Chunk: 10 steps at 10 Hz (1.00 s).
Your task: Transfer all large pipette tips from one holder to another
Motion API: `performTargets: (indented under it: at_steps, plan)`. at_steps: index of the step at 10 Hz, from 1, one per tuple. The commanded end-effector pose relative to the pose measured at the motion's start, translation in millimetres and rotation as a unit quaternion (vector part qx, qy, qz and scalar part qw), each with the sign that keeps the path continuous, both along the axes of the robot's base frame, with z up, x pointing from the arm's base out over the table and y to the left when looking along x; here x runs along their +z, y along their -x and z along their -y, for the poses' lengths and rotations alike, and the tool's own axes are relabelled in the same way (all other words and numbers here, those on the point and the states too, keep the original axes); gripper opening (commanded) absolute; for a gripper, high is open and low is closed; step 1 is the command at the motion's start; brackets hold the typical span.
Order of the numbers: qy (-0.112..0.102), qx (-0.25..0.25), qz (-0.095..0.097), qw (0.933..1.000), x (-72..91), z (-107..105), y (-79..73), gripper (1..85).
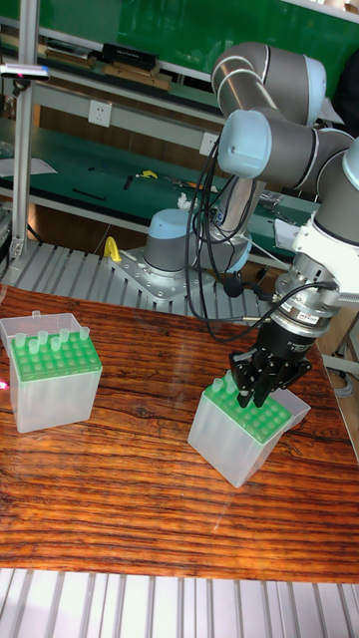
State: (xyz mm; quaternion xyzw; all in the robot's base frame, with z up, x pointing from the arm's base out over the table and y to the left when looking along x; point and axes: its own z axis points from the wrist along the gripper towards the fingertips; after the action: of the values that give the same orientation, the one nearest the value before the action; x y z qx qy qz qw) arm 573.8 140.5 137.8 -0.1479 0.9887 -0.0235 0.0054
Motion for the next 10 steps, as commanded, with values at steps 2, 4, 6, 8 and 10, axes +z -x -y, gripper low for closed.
performTargets:
  at_steps: [2,4,6,8,10]
  plan:
    - [-0.006,-0.002,-0.001,1.0,1.1,-1.5,1.2,27.0]
    - [-0.006,-0.002,0.0,1.0,1.3,-1.0,0.4,24.7]
    - [-0.006,-0.002,0.001,1.0,1.1,-0.9,-0.9,21.7]
    - [-0.006,-0.001,0.001,1.0,4.0,2.7,-2.0,19.7]
    - [-0.006,0.002,0.0,1.0,6.9,5.9,-3.2,16.7]
